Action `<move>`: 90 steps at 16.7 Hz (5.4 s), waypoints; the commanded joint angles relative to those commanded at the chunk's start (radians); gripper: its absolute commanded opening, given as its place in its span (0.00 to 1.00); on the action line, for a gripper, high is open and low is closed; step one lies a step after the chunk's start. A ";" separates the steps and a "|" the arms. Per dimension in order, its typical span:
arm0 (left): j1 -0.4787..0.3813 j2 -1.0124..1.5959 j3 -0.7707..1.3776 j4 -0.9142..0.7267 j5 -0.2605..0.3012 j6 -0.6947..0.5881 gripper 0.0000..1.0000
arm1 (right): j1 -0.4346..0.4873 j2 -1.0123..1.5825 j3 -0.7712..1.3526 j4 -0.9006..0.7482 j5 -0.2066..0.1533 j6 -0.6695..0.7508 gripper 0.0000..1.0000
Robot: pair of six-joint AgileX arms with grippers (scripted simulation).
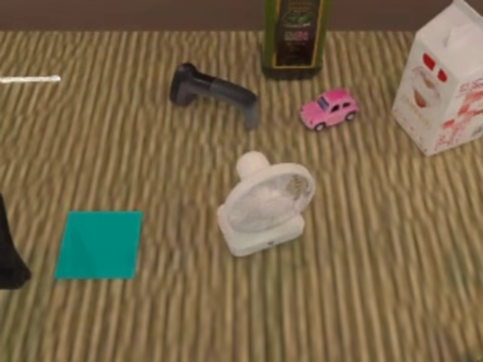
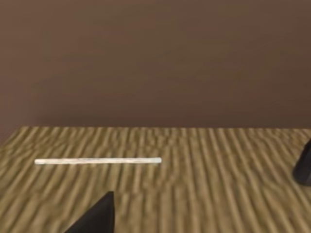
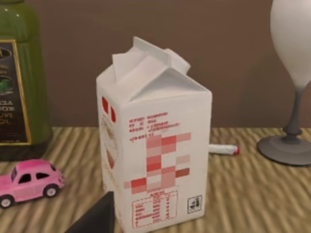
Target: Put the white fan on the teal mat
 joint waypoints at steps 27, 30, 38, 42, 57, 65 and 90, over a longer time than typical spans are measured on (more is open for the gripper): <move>-0.621 1.838 1.856 -1.362 0.032 0.382 1.00 | 0.000 0.000 0.000 0.000 0.000 0.000 1.00; -0.680 2.058 2.103 -1.499 0.022 0.418 1.00 | 0.000 0.000 0.000 0.000 0.000 0.000 1.00; -0.748 2.328 2.415 -1.659 0.006 0.456 1.00 | 0.000 0.000 0.000 0.000 0.000 0.000 1.00; -0.743 2.327 2.413 -1.657 0.006 0.455 1.00 | 0.000 0.000 0.000 0.000 0.000 0.000 1.00; -0.746 2.264 2.104 -1.411 0.005 0.457 0.92 | 0.000 0.000 0.000 0.000 0.000 0.000 1.00; -0.746 2.264 2.104 -1.411 0.005 0.457 0.32 | 0.000 0.000 0.000 0.000 0.000 0.000 1.00; -0.727 2.327 2.418 -1.660 0.005 0.457 0.00 | 0.000 0.000 0.000 0.000 0.000 0.000 1.00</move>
